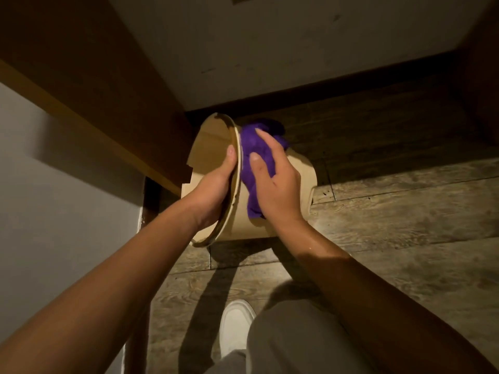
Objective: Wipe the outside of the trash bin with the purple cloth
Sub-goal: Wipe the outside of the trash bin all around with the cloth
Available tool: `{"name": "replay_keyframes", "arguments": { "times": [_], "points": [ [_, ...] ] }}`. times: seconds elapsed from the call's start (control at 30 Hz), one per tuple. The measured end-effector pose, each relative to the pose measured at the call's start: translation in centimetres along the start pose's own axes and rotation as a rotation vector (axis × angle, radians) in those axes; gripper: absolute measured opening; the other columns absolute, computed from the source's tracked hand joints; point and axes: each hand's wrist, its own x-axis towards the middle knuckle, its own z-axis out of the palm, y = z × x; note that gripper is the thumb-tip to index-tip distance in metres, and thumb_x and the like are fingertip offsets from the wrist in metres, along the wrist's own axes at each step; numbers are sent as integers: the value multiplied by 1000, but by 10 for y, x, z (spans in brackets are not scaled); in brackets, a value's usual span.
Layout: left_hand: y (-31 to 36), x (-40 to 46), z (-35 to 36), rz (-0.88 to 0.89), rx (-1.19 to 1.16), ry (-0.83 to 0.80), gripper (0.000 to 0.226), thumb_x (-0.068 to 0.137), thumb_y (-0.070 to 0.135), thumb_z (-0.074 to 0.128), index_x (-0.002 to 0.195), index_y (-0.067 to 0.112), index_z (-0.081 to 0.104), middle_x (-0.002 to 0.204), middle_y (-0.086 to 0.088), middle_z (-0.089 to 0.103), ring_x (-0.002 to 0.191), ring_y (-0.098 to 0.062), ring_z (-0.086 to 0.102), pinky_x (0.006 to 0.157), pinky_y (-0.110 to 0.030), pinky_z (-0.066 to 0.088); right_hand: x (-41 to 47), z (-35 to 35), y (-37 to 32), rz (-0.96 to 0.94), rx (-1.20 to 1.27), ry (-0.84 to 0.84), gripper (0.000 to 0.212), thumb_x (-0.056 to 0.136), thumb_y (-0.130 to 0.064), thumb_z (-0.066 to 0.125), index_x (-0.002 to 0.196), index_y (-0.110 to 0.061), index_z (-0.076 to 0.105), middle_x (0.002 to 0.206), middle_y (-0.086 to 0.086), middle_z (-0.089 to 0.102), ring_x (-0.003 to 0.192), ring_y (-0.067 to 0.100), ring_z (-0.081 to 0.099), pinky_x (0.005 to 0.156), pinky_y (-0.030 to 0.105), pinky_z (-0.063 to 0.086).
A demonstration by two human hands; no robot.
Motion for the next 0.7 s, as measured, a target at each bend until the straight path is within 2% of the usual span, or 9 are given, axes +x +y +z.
{"name": "replay_keyframes", "arguments": {
  "times": [0.07, 0.2, 0.33, 0.4, 0.5, 0.57, 0.63, 0.7],
  "points": [
    [2, 3, 4, 14, -77, -12, 51, 101, 60, 39, 116, 24, 72, 105, -1, 80, 92, -14, 77, 65, -25, 60, 0, 12, -13, -88, -37, -20, 44, 106, -39, 51, 149, -32, 53, 150, -1, 58, 136, 14, 56, 107, 42, 54],
    [6, 6, 5, -26, -278, -37, 46, 103, 48, 47, 112, 11, 74, 96, -11, 80, 89, -21, 78, 68, -30, 61, -13, 13, -5, -171, -160, -48, 43, 106, -27, 56, 149, -21, 56, 159, 7, 49, 148, 23, 44, 116, 51, 43],
    [8, 14, 1, -67, -368, -52, 67, 101, 63, 36, 126, 8, 66, 113, -18, 76, 101, -28, 75, 83, -37, 62, -34, -2, 21, -290, -207, -166, 45, 103, -27, 58, 148, -23, 58, 164, 10, 41, 155, 25, 34, 121, 53, 37],
    [11, 16, -5, -79, -357, -14, 70, 99, 66, 35, 127, 9, 66, 112, -17, 76, 97, -28, 77, 77, -38, 63, -51, -9, 33, -346, -273, -261, 46, 100, -20, 59, 146, -22, 60, 165, 13, 39, 157, 28, 31, 122, 55, 35],
    [13, 18, -11, -70, -301, 65, 64, 97, 67, 40, 107, 12, 70, 90, -11, 78, 75, -22, 78, 63, -34, 62, -66, -22, 54, -401, -444, -370, 50, 90, -1, 70, 138, -16, 68, 159, 23, 46, 151, 40, 38, 117, 63, 39],
    [15, 18, -16, -37, -207, 116, 58, 97, 65, 43, 104, 15, 69, 80, -6, 79, 71, -20, 78, 59, -32, 62, -63, -35, 59, -365, -527, -372, 52, 84, 7, 75, 131, -14, 73, 154, 22, 52, 147, 42, 44, 115, 63, 42],
    [17, 17, -21, -12, -122, 139, 54, 98, 64, 44, 105, 16, 68, 77, -3, 79, 72, -20, 78, 59, -32, 61, -56, -49, 56, -273, -568, -321, 47, 87, 4, 75, 129, -16, 74, 150, 17, 57, 142, 37, 50, 114, 59, 45],
    [17, 15, -25, 4, -73, 140, 51, 98, 63, 45, 104, 17, 68, 77, -3, 78, 74, -21, 78, 61, -33, 61, -41, -60, 45, -204, -528, -199, 40, 94, -4, 72, 132, -18, 72, 144, 9, 63, 133, 29, 56, 110, 52, 48]
  ]
}}
